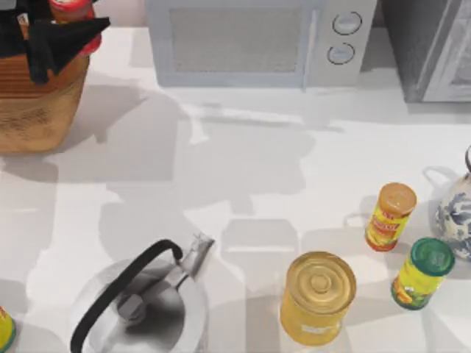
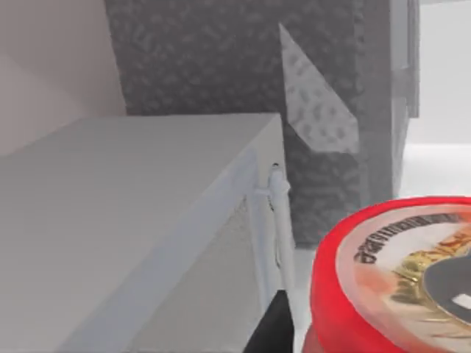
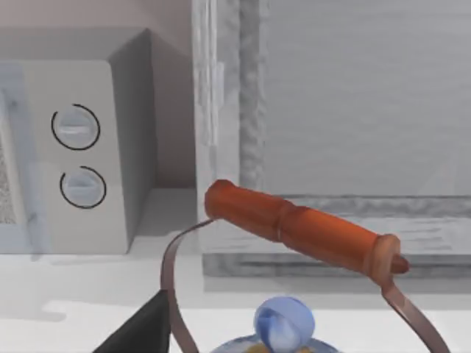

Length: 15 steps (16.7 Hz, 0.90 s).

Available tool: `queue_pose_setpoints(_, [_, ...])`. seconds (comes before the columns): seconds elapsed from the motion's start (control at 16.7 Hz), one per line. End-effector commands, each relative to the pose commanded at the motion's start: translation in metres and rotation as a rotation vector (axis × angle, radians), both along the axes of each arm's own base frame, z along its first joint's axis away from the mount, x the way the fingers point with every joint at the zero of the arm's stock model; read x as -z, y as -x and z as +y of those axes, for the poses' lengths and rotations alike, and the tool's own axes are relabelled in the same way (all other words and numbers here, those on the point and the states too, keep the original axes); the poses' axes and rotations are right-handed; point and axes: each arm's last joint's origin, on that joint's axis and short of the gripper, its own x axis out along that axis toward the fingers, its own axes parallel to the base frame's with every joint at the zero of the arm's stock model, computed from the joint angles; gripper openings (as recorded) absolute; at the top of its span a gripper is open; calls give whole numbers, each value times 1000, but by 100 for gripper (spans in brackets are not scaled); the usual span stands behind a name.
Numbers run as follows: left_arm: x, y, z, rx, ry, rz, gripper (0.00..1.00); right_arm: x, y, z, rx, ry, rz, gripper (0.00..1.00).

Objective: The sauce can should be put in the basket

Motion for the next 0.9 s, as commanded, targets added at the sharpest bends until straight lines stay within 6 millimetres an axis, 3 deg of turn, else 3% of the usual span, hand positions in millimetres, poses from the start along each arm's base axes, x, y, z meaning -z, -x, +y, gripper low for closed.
queue_pose_setpoints(0.18, [-20, 22, 86, -205, 16, 54, 0, 0, 0, 0, 0, 0, 0, 100])
queue_pose_setpoints(0.36, [-31, 47, 142, -364, 38, 101, 0, 0, 0, 0, 0, 0, 0, 100])
queue_pose_setpoints(0.54, [-34, 58, 160, -424, 49, 120, 0, 0, 0, 0, 0, 0, 0, 100])
queue_pose_setpoints(0.9, [-31, 52, 155, -417, 48, 119, 0, 0, 0, 0, 0, 0, 0, 100])
